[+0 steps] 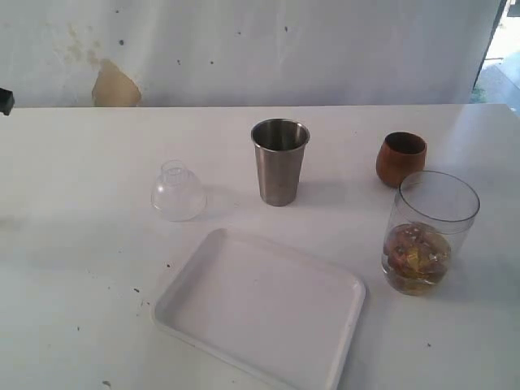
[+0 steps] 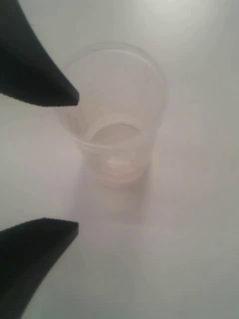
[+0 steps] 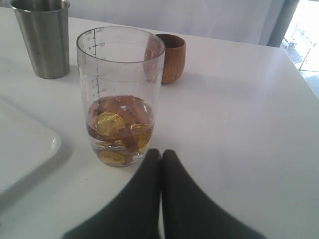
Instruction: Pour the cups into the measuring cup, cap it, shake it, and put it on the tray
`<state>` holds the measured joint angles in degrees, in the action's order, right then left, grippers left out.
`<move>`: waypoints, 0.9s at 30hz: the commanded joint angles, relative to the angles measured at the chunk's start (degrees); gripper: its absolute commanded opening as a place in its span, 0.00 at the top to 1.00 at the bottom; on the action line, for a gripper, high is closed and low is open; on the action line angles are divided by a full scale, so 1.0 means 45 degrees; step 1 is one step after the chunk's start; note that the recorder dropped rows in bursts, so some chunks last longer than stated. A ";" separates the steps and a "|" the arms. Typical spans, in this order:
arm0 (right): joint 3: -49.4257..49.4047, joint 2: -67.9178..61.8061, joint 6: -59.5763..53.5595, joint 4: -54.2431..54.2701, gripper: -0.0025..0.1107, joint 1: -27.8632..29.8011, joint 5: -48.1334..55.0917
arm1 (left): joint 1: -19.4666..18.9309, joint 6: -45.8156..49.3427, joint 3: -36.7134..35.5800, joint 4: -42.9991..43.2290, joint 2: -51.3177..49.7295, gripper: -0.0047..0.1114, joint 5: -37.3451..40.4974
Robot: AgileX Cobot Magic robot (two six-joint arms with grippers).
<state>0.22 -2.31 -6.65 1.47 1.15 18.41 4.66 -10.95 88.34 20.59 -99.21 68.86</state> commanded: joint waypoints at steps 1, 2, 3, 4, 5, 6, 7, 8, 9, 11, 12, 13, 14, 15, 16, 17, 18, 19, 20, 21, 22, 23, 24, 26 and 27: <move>-0.0050 -0.0047 -0.0049 0.0058 0.98 -0.0020 -0.0144 | -0.0772 -0.0130 0.0056 -0.0237 -0.0538 0.43 0.0244; -0.0050 -0.0047 -0.0049 0.0058 0.98 -0.0020 -0.0144 | -0.0910 -0.0130 0.0056 -0.0237 -0.0682 0.43 0.0244; -0.0050 -0.0047 -0.0049 0.0058 0.98 -0.0020 -0.0144 | -0.1019 -0.0130 0.0056 -0.0307 -0.0766 0.43 0.0244; -0.0050 -0.0047 -0.0049 0.0058 0.98 -0.0020 -0.0144 | -0.1121 -0.0130 -0.0002 -0.0462 -0.0873 0.43 0.0244; -0.0050 -0.0047 -0.0049 0.0058 0.98 -0.0020 -0.0144 | -0.1201 -0.0045 -0.0058 -0.0686 -0.0920 0.43 0.0161; -0.0050 -0.0047 -0.0049 0.0058 0.98 -0.0020 -0.0144 | -0.1232 0.0141 -0.0211 -0.1026 -0.0920 0.43 -0.0100; -0.0050 -0.0047 -0.0049 0.0058 0.98 -0.0020 -0.0144 | -0.1252 0.0398 -0.0406 -0.1414 -0.0930 0.43 -0.0564; -0.0050 -0.0047 -0.0049 0.0058 0.98 -0.0020 -0.0144 | -0.1252 0.0559 -0.0610 -0.1661 -0.0930 0.43 -0.0858; -0.0050 -0.0047 -0.0049 0.0058 0.98 -0.0020 -0.0144 | -0.1252 0.0680 -0.0779 -0.1687 -0.0930 0.43 -0.1142; -0.0050 -0.0047 -0.0049 0.0058 0.98 -0.0020 -0.0144 | -0.1252 0.0568 -0.1163 -0.1410 -0.0930 0.43 -0.1687; -0.0050 -0.0047 -0.0049 0.0058 0.98 -0.0020 -0.0144 | -0.1252 0.0241 -0.1348 -0.1000 -0.0930 0.43 -0.1838; -0.0050 -0.0047 -0.0049 0.0058 0.98 -0.0020 -0.0144 | -0.1259 -0.0202 -0.1536 -0.0396 -0.0930 0.45 -0.1946; -0.0050 -0.0047 -0.0049 0.0058 0.98 -0.0020 -0.0144 | -0.1259 -0.0623 -0.1672 0.0087 -0.0930 0.46 -0.2050; -0.0050 -0.0047 -0.0049 0.0058 0.98 -0.0020 -0.0144 | -0.1259 -0.0865 -0.1779 0.0598 -0.0930 0.49 -0.2111; -0.0050 -0.0047 -0.0049 0.0058 0.98 -0.0020 -0.0144 | -0.1259 -0.0923 -0.1875 0.0884 -0.0930 0.52 -0.2239; -0.0050 -0.0047 -0.0049 0.0058 0.98 -0.0020 -0.0144 | -0.1259 -0.0833 -0.1899 0.0888 -0.0930 0.56 -0.2326; -0.0050 -0.0047 -0.0049 0.0058 0.98 -0.0020 -0.0144 | -0.1259 -0.0632 -0.1899 0.0724 -0.0930 0.61 -0.2336; -0.0050 -0.0047 -0.0049 0.0058 0.98 -0.0020 -0.0144 | -0.1259 -0.0329 -0.1899 0.0385 -0.0930 0.69 -0.2389; -0.0050 -0.0047 -0.0049 0.0058 0.98 -0.0020 -0.0144 | -0.1259 0.0008 -0.1899 -0.0133 -0.0930 0.75 -0.2409; -0.0050 -0.0047 -0.0049 0.0058 0.98 -0.0020 -0.0144 | -0.1259 0.0538 -0.1899 -0.0765 -0.0930 0.84 -0.2409; -0.0050 -0.0047 -0.0049 0.0058 0.98 -0.0020 -0.0144 | -0.1259 0.1094 -0.1899 -0.1440 -0.0930 0.93 -0.2409; -0.0050 -0.0047 -0.0049 0.0058 0.98 -0.0020 -0.0144 | -0.1259 0.1535 -0.1899 -0.1952 -0.0930 0.96 -0.2409; -0.0050 -0.0047 -0.0049 0.0058 0.98 -0.0020 -0.0144 | -0.1259 0.1821 -0.1899 -0.2542 -0.0930 0.96 -0.2437; -0.0050 -0.0047 -0.0049 0.0058 0.98 -0.0020 -0.0144 | -0.1199 0.2157 -0.1871 -0.3437 -0.0930 0.96 -0.2489; -0.0050 -0.0047 -0.0049 0.0058 0.98 -0.0020 -0.0144 | -0.1108 0.2433 -0.1769 -0.3742 -0.0930 0.96 -0.2437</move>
<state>0.22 -2.31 -6.65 1.47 1.15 18.41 -1.13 -3.38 79.88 9.60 -103.59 58.28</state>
